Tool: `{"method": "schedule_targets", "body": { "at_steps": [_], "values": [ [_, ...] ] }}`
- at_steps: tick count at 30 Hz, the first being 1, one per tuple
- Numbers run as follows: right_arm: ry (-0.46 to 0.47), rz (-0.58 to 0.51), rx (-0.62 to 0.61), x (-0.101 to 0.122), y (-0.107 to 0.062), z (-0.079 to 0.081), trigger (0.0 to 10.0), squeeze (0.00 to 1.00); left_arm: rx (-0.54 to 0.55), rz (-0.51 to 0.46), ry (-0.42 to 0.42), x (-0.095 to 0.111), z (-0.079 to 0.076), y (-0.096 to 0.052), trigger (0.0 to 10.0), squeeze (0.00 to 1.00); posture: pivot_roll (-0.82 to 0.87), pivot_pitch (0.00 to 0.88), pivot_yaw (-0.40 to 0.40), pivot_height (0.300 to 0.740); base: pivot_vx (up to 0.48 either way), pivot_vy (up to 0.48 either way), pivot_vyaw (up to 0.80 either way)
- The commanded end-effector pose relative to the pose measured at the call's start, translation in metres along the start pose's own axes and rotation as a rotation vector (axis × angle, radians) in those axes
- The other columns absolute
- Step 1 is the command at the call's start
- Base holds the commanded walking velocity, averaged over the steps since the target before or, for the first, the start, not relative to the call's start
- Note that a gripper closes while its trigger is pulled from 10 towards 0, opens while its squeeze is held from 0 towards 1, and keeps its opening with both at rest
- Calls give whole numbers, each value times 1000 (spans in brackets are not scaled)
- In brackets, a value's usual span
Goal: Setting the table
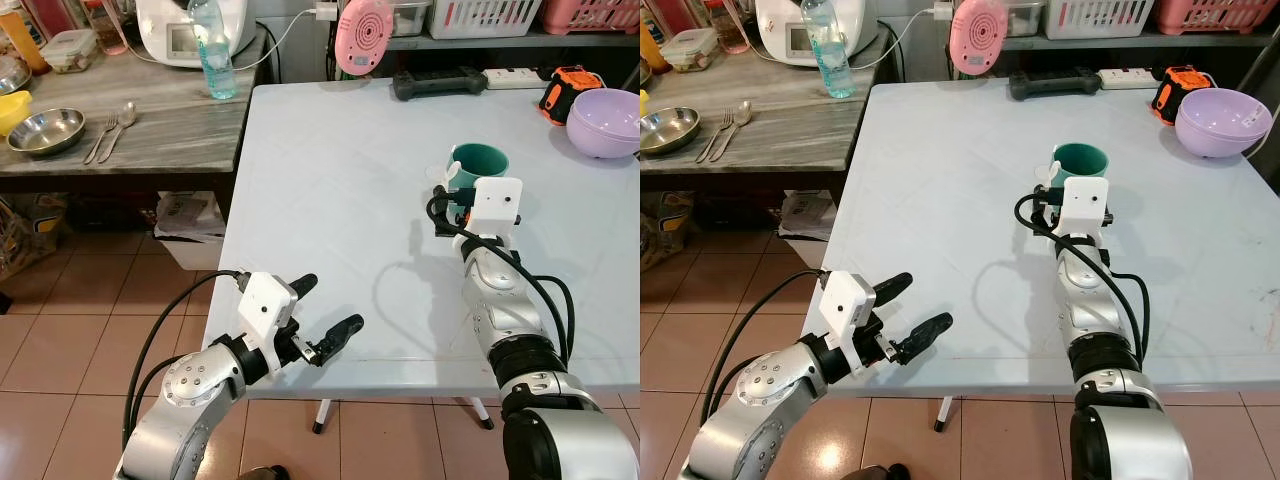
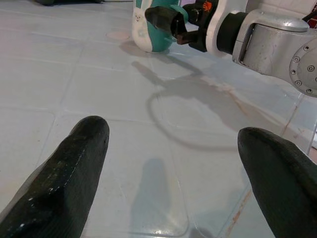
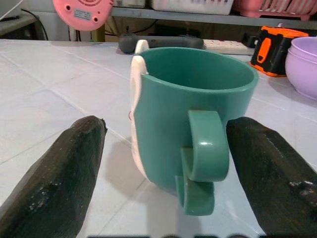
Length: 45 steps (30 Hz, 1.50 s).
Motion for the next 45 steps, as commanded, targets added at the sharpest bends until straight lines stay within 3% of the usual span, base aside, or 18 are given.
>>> {"method": "schedule_targets", "body": {
  "at_steps": [1,3,4,5,6,7,45],
  "values": [
    [2,8,-2,-3,0,0,10000,0,10,10,4,-2,2,-2,10000,0,59,127,39,740,0,0,0],
    [1,19,-5,-5,0,0,10000,0,9,11,6,-2,2,-2,10000,0,60,126,39,740,0,0,0],
    [6,32,-9,-8,-1,0,7216,0,8,11,7,-2,1,-2,10000,0,62,125,39,740,0,0,0],
    [6,32,-9,-8,-1,0,7216,0,8,11,7,-2,1,-2,10000,0,62,125,39,740,0,0,0],
    [8,35,-9,-9,-1,0,3922,0,9,11,7,-2,1,-2,10000,0,63,124,40,740,0,0,0],
    [13,37,-8,-9,-1,1,0,0,9,11,7,-3,1,-2,10000,0,62,125,39,740,0,0,0],
    [14,-16,-71,0,2,-7,0,0,14,6,4,-3,6,3,10000,0,52,111,58,740,0,0,0]
  ]
}}
Point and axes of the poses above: a point about 5 cm out from each wrist's last joint towards the gripper, its own y axis pointing out of the wrist towards the gripper, its own x axis along the axis of the wrist's last joint, z = x × y, the point moved 2 cm from there along y, pointing out of the wrist towards the gripper, and after that the axes turned 14 degrees about -y, right-handed, at the moved point
